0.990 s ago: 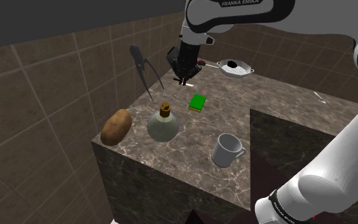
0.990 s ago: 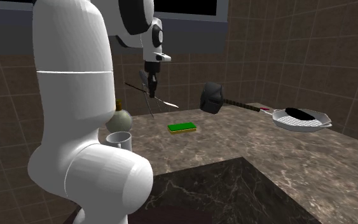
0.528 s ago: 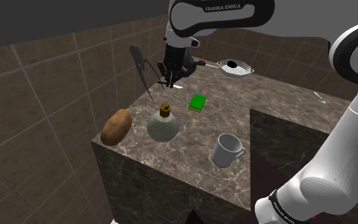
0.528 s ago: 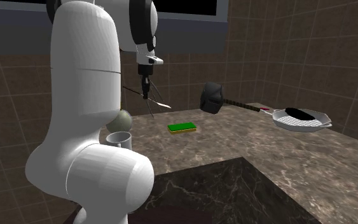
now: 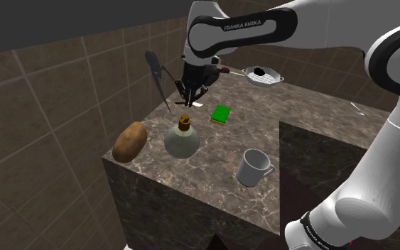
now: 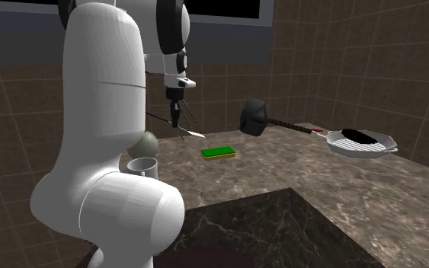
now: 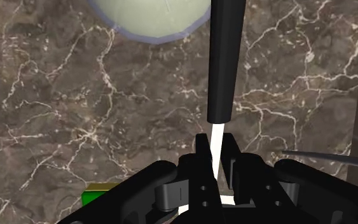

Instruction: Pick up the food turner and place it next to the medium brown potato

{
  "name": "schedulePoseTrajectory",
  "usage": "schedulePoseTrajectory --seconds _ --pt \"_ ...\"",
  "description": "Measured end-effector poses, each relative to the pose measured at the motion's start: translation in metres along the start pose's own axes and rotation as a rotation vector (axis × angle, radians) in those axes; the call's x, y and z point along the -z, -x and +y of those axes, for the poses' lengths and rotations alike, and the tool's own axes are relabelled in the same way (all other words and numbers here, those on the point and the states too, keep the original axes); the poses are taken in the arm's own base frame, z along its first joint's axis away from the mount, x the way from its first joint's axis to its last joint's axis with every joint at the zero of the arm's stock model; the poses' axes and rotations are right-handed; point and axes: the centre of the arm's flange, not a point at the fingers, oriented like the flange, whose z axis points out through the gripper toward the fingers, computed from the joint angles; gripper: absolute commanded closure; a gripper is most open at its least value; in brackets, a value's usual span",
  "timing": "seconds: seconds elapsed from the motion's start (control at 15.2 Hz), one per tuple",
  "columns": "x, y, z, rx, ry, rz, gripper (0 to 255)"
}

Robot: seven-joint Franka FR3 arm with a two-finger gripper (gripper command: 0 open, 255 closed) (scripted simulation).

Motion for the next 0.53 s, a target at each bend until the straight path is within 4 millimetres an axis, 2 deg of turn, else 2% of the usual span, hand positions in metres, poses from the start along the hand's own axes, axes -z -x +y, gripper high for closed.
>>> schedulePoseTrajectory --seconds 0.53 --pt "-0.043 -0.004 0.0 0.0 0.0 0.0 255"
